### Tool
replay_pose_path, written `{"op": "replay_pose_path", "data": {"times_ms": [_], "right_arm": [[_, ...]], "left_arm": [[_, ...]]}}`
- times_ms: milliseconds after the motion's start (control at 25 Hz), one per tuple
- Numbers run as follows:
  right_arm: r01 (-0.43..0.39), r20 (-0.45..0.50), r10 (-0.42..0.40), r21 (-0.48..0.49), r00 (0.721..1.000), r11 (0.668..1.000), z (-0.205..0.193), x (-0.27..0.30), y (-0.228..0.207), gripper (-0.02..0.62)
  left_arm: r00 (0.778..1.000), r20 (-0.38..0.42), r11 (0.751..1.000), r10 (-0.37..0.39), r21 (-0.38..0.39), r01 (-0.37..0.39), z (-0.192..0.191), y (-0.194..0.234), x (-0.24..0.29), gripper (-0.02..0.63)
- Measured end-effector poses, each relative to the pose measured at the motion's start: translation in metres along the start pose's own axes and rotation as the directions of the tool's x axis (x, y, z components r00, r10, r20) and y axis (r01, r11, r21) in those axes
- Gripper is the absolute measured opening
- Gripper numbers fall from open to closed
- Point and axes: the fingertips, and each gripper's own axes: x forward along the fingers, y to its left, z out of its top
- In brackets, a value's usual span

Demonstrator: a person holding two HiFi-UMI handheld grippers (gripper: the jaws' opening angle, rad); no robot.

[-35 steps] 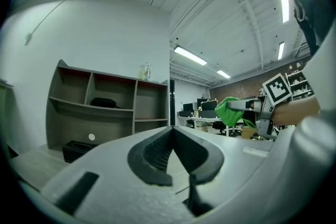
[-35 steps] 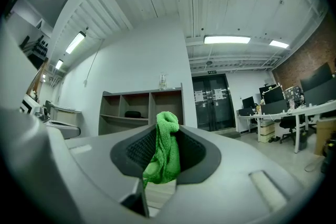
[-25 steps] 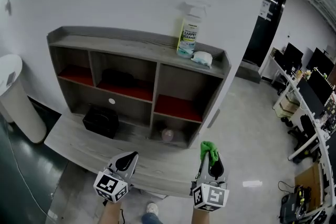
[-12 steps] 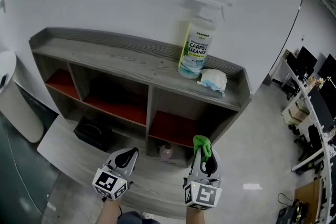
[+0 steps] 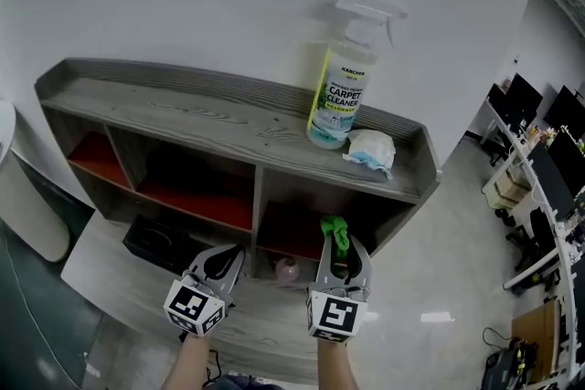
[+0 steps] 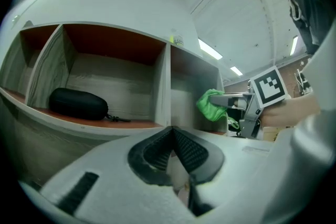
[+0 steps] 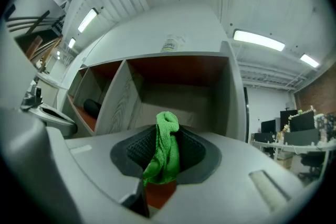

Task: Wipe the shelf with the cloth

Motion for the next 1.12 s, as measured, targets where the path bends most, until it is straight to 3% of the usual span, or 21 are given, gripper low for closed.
{"op": "replay_pose_path", "data": {"times_ms": [400, 640, 840, 1040, 1120], "right_arm": [[-0.246, -0.037, 0.243, -0.195, 0.969, 0.949, -0.005, 0.049, 0.1, 0.106], [-0.298, -0.084, 0.287, -0.328, 0.954, 0.896, -0.012, 0.056, 0.116, 0.105], [-0.335, -0.145, 0.305, -0.51, 0.941, 0.792, -0.023, 0.057, 0.116, 0.104], [-0.429, -0.193, 0.397, -0.592, 0.897, 0.682, -0.031, 0.05, 0.137, 0.103], [-0.438, -0.198, 0.407, -0.608, 0.892, 0.663, -0.031, 0.051, 0.14, 0.103]], "left_arm": [[1.0, -0.002, 1.0, 0.0, -0.003, 0.0, -0.003, 0.015, -0.012, -0.002], [1.0, 0.003, 1.0, 0.015, -0.004, -0.015, -0.002, 0.025, -0.015, -0.002], [1.0, -0.002, 1.0, 0.003, -0.002, -0.003, -0.004, 0.021, -0.01, -0.002], [1.0, -0.003, 1.0, -0.002, -0.001, 0.002, -0.004, 0.018, -0.007, -0.002], [1.0, -0.002, 1.0, -0.002, 0.0, 0.002, -0.004, 0.017, -0.007, -0.002]]}}
